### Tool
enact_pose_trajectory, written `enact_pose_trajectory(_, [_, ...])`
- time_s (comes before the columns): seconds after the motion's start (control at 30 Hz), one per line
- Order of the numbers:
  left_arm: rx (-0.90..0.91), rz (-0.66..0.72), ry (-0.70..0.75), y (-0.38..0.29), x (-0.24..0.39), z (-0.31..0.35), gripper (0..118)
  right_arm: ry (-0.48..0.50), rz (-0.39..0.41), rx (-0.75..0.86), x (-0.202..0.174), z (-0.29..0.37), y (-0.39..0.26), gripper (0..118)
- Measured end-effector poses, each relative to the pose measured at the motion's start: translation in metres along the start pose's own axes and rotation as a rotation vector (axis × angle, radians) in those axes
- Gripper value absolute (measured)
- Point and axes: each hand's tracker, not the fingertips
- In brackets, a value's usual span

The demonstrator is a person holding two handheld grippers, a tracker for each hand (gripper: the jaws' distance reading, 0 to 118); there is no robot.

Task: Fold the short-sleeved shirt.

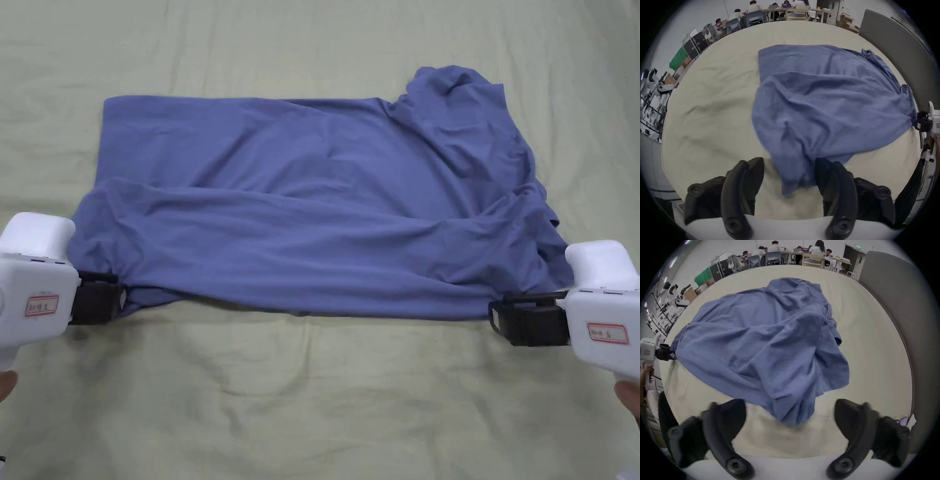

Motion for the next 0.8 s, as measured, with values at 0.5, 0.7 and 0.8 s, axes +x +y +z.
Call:
enact_pose_trajectory(0.5, [0.172,0.1,0.021,-0.076,0.029,0.104,0,0.056,-0.103,0.158,-0.043,0.091,-0.04,2])
enact_pose_trajectory(0.7, [0.309,0.113,-0.056,-0.012,0.027,0.113,0,0.102,-0.119,0.198,-0.046,0.085,-0.022,2])
enact_pose_trajectory(0.8, [0.303,0.046,-0.042,0.068,0.019,0.089,0,0.112,-0.106,0.219,-0.047,0.083,-0.005,2])
